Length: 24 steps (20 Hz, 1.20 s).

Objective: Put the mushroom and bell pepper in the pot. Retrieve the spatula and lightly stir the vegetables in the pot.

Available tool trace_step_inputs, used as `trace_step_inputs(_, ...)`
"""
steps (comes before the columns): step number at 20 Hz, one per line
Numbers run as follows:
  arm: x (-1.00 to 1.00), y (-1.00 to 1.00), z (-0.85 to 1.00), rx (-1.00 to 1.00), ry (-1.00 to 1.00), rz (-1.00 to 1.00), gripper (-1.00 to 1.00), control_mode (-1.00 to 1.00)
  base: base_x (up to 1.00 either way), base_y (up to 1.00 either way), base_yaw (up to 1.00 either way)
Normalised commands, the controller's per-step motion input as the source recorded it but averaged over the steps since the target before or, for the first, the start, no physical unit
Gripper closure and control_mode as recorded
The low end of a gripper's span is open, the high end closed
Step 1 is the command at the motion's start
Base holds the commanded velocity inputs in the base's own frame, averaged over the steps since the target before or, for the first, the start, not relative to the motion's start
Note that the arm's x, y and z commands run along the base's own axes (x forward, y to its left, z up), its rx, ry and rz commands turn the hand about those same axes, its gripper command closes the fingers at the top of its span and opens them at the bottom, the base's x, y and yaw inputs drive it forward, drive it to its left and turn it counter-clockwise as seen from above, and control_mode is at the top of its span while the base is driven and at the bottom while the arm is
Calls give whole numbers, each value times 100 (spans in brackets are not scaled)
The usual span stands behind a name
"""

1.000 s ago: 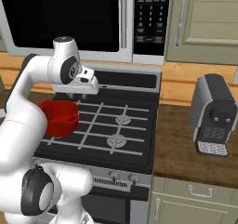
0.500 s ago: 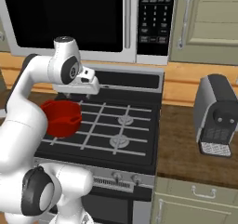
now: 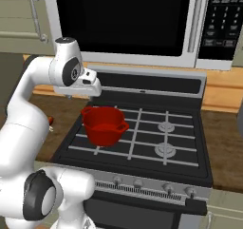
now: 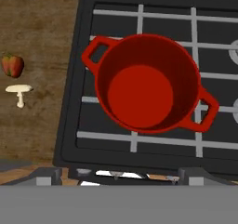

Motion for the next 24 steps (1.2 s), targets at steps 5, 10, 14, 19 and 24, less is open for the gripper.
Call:
trace_step_inputs(5,0,0,0,0,0,0,-100,100,10,58,0)
trace_step_inputs(10,0,0,0,0,0,0,-100,100,8,23,0)
trace_step_inputs(14,0,0,0,0,0,0,-100,100,0,0,0)
trace_step_inputs(19,0,0,0,0,0,0,-100,100,5,0,0)
trace_step_inputs(24,2,3,-10,0,1,1,-100,-100,0,0,0)
